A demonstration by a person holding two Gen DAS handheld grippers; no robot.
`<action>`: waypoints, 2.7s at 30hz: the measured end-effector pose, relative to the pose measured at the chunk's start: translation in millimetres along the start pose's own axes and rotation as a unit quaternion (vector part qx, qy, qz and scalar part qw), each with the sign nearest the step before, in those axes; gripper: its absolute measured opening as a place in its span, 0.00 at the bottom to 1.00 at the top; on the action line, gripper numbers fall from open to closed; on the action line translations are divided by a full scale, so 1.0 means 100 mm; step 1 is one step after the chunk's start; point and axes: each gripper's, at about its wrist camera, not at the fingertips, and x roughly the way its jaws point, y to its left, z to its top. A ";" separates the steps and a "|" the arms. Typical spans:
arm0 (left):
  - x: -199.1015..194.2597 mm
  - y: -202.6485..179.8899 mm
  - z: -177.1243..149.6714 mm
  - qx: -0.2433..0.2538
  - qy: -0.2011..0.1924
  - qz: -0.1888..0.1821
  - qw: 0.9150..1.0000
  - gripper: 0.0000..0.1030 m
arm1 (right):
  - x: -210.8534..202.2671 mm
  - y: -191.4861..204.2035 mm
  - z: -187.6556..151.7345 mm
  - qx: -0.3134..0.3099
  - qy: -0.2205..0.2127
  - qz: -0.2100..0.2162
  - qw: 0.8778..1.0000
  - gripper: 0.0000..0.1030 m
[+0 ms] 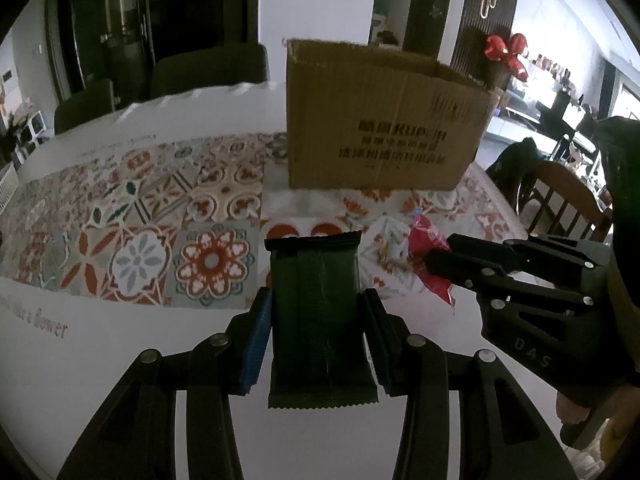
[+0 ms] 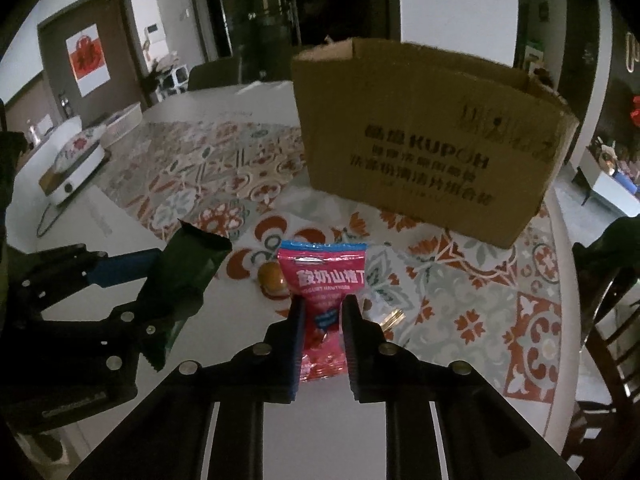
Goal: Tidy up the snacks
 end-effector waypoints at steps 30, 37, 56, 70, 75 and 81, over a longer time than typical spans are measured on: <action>-0.44 -0.26 1.10 0.040 -0.117 -0.024 0.992 0.43 | -0.74 -0.39 0.76 0.067 -0.143 -0.018 0.987 0.07; -0.38 -0.32 1.44 0.054 -0.124 -0.030 0.990 0.43 | -0.74 -0.50 0.98 0.075 -0.145 -0.024 0.986 0.07; 0.19 -0.47 2.22 0.071 -0.079 -0.037 0.994 0.43 | -0.54 -0.94 1.46 0.104 -0.119 -0.053 0.986 0.07; 0.08 -0.39 2.08 0.071 -0.090 -0.004 0.993 0.68 | -0.52 -0.98 1.45 0.120 -0.109 -0.073 0.984 0.35; -0.14 -0.34 1.88 0.076 -0.106 -0.003 0.991 0.70 | -0.63 -0.78 1.35 0.102 -0.117 -0.074 0.985 0.48; -0.38 -0.25 1.62 0.076 -0.127 0.003 0.989 0.73 | -0.76 -0.58 1.19 0.092 -0.128 -0.079 0.984 0.58</action>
